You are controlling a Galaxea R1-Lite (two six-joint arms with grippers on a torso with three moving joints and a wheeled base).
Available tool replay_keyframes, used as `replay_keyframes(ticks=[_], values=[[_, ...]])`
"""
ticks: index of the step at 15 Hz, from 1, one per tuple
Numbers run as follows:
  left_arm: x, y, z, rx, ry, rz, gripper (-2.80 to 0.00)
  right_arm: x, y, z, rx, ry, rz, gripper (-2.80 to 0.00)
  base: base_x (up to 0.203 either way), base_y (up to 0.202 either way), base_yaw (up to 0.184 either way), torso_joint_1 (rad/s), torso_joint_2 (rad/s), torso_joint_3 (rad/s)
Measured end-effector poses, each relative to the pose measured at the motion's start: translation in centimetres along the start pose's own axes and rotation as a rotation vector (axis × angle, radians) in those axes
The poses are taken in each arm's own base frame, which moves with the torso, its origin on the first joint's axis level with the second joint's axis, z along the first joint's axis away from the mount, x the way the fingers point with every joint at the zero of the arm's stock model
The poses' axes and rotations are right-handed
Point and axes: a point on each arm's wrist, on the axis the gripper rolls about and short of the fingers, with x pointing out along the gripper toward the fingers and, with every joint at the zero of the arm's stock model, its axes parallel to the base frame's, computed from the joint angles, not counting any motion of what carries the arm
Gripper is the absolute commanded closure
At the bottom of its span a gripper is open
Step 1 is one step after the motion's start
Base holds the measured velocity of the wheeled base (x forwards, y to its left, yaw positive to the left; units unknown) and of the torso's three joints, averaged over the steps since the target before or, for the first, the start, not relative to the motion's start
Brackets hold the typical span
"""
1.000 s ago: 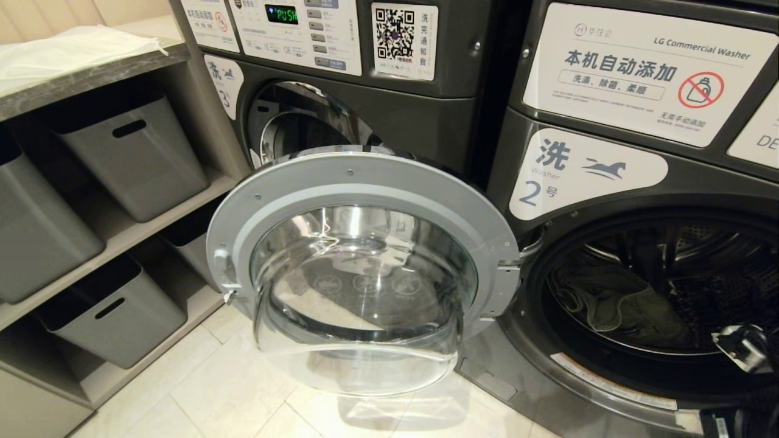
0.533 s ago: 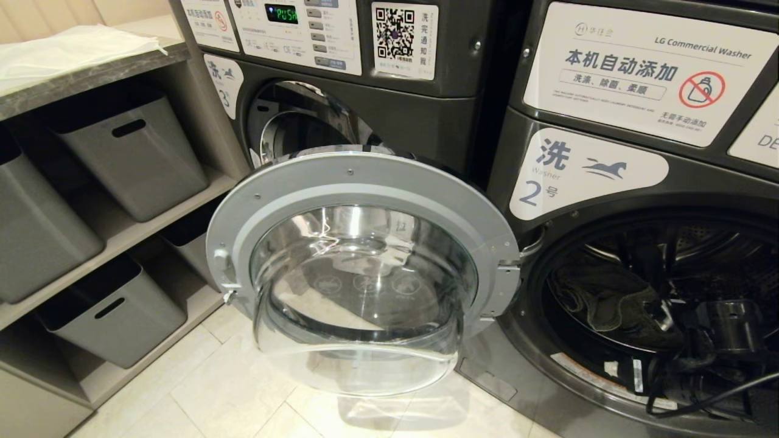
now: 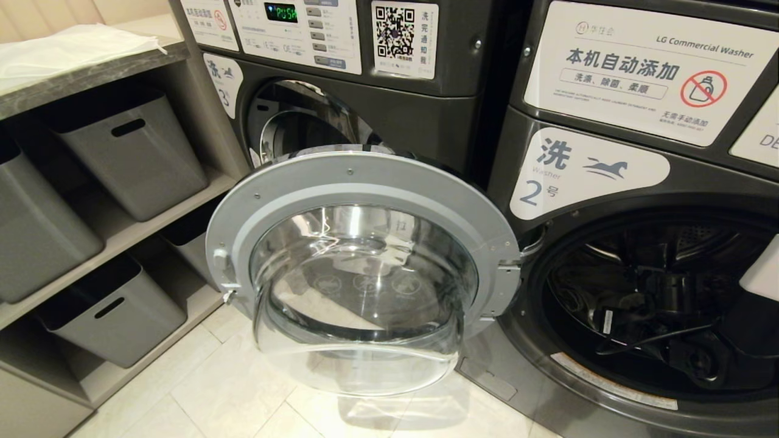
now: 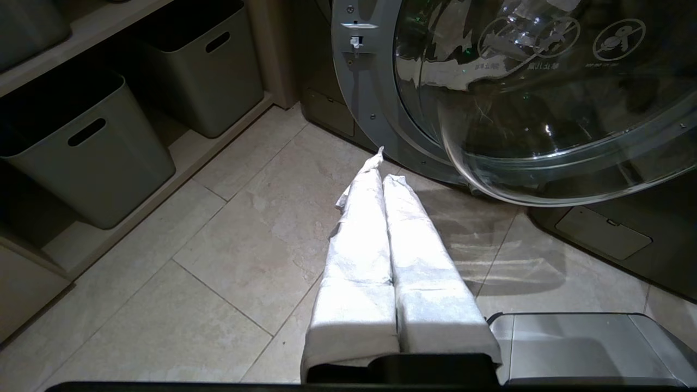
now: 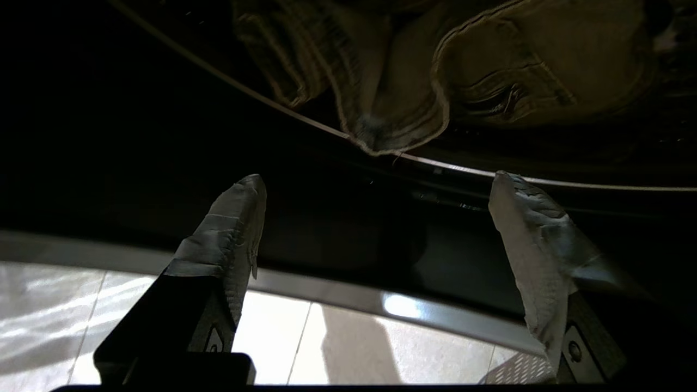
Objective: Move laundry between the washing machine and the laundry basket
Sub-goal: Pick a cloth and place it into the basket
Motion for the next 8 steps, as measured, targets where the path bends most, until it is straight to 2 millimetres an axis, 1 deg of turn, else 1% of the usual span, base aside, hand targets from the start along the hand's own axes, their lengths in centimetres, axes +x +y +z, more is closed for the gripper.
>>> replay_keyframes(ticks=[2,4,6,8], values=[[0.0,0.0,0.0,0.0,0.0,0.0,0.0,1.4,-0.5,0.5,0.013,-0.019,-0.023,-2.8,0.0,0.0,0.0,0.0,0.0,0.0],[0.0,0.0,0.0,0.0,0.0,0.0,0.0,3.3,-1.2,1.2,0.031,-0.051,-0.051,-2.8,0.0,0.0,0.0,0.0,0.0,0.0],[0.0,0.0,0.0,0.0,0.0,0.0,0.0,5.7,-2.1,1.7,0.05,-0.079,-0.08,-2.8,0.0,0.0,0.0,0.0,0.0,0.0],[0.0,0.0,0.0,0.0,0.0,0.0,0.0,8.0,-3.4,1.7,0.052,-0.096,-0.113,-2.8,0.0,0.0,0.0,0.0,0.0,0.0]])
